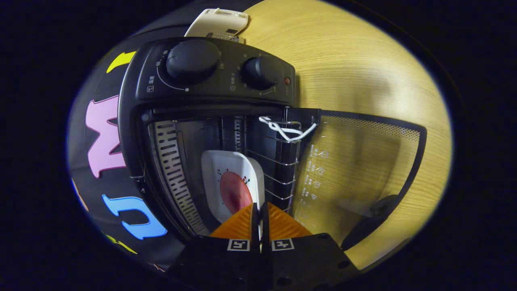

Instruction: Open the toaster oven, put the food inside, and close the toaster oven door.

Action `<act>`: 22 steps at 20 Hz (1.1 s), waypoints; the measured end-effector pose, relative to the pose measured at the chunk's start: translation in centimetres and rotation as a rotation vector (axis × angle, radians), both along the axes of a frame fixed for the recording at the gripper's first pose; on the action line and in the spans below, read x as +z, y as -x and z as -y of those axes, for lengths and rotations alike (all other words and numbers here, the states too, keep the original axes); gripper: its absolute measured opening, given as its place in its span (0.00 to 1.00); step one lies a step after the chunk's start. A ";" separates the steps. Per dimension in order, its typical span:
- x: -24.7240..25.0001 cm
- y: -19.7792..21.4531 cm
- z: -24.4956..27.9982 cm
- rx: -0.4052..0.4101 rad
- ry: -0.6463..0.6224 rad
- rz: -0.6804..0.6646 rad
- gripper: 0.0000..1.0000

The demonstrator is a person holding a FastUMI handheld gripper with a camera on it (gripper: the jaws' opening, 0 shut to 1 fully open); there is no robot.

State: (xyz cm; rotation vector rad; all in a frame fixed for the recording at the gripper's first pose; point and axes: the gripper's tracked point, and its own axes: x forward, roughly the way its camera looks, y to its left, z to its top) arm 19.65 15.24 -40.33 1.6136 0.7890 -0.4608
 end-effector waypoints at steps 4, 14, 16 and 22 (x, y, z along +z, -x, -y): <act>-0.2 -1.6 -0.6 -0.047 0.013 -0.028 0.05; -0.5 -1.0 -0.3 -0.068 0.007 -0.136 0.08; -0.4 -1.2 -0.1 -0.060 -0.004 -0.121 0.08; 0.6 -0.9 0.0 -0.040 -0.015 -0.098 0.41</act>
